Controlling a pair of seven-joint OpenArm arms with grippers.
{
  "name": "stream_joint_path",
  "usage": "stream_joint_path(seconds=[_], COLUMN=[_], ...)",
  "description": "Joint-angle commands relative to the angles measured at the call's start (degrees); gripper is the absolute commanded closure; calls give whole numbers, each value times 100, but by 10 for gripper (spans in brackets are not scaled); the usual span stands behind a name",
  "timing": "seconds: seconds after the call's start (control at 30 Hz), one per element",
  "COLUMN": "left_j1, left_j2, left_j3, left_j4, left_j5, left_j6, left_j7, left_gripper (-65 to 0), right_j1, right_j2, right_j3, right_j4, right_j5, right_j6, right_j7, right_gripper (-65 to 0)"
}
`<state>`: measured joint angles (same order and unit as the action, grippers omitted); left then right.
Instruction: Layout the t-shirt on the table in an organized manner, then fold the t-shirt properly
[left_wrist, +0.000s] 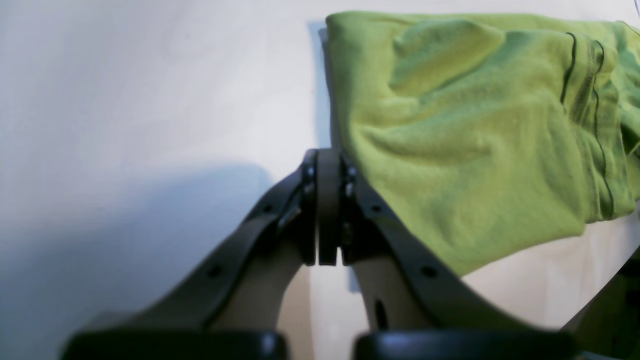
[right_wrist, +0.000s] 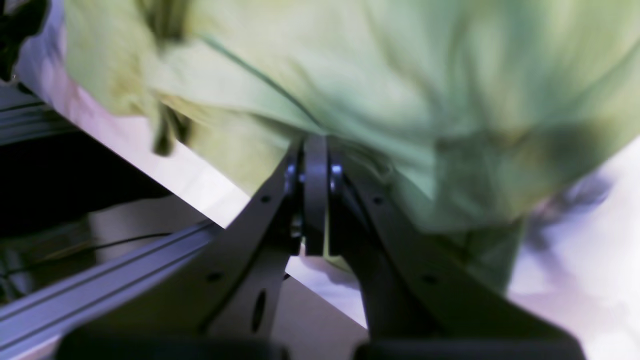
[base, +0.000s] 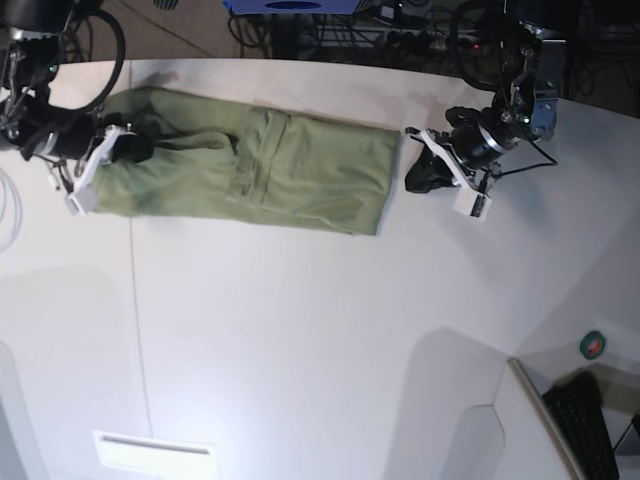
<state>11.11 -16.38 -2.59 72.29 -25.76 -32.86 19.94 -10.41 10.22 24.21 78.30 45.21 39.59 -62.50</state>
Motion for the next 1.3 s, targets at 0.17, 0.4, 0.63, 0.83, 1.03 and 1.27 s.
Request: stream_joint_path(seconds=[0.17, 0.4, 0.63, 0.83, 1.03, 1.27], left_j1=[-35, -43, -43, -43, -35, -70], left_j2=[-116, -124, -124, -124, -98, 16], left_j3=[-36, -36, -36, -36, -27, 44], left_j4=[81, 81, 81, 81, 81, 81], left_j5=[-84, -84, -84, -84, -84, -84], left_j6=[-32, -32, -32, -32, -32, -32], left_j7=[-109, -109, -109, -109, -109, -109], left_gripper=[0, 0, 0, 0, 0, 0], right_j1=[-44, -88, 0, 501, 615, 598], right_j2=[301, 714, 776, 1022, 1022, 864], right_j3=[28, 36, 511, 520, 476, 467], right_j4=[324, 350, 262, -1268, -1865, -1839], right_j5=[81, 81, 72, 72, 72, 81], right_j6=[41, 41, 41, 41, 41, 41], right_j7=[57, 83, 74, 101, 549, 329], right_gripper=[0, -459, -461, -461, -461, -461])
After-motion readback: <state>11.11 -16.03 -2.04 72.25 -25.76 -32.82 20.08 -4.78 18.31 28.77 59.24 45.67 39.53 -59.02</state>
